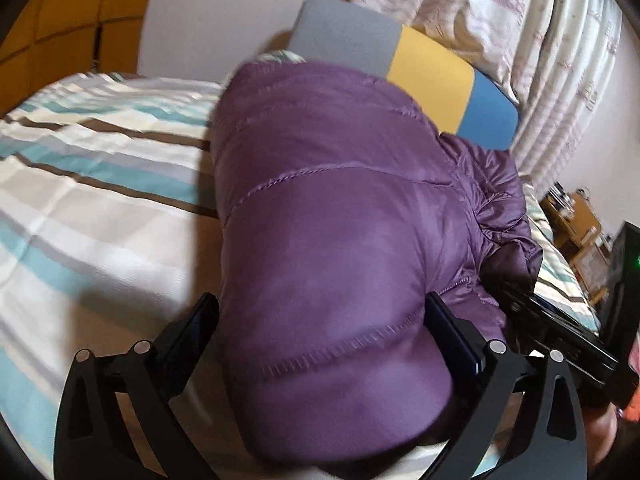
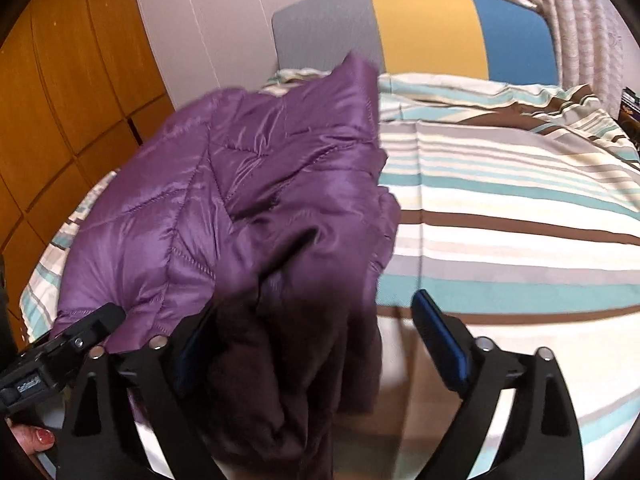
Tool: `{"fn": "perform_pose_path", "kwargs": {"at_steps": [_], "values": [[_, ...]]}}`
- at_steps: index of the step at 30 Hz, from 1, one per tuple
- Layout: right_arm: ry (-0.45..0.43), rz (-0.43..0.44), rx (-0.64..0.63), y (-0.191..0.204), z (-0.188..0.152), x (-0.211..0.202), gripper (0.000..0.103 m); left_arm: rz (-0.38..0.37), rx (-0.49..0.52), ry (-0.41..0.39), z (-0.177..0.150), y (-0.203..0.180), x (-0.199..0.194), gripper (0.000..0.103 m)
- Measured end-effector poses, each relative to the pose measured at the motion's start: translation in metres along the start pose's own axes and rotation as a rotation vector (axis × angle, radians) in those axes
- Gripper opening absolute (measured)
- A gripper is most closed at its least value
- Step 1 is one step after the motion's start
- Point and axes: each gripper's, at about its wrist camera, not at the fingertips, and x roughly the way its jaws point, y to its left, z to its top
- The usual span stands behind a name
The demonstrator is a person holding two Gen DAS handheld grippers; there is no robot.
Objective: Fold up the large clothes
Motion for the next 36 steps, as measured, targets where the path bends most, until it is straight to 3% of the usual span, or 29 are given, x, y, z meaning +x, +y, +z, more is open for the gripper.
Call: {"fn": "perform_pose_path", "kwargs": {"at_steps": [10,14,19,24,28,36], "values": [[0.017,0.016,-0.01,0.007,-0.024,-0.042,0.101,0.047,-0.057,-0.033,-0.015,-0.005,-0.048,0.1],[0.026,0.039,-0.033,0.007,-0.036,-0.077,0.101,0.079,0.021,-0.05,-0.022,-0.02,-0.073,0.1],[0.004,0.051,-0.073,0.024,-0.042,-0.122,0.101,0.02,0.145,-0.079,-0.03,-0.044,-0.105,0.1],[-0.02,0.042,-0.085,0.032,-0.044,-0.156,0.101,0.011,0.195,-0.113,-0.026,-0.058,-0.134,0.1],[-0.048,0.044,-0.087,0.036,-0.046,-0.183,0.101,-0.035,0.181,-0.095,-0.022,-0.06,-0.148,0.1],[-0.09,0.052,-0.086,0.04,-0.048,-0.212,0.101,-0.037,0.116,-0.103,-0.019,-0.058,-0.16,0.1]]}}
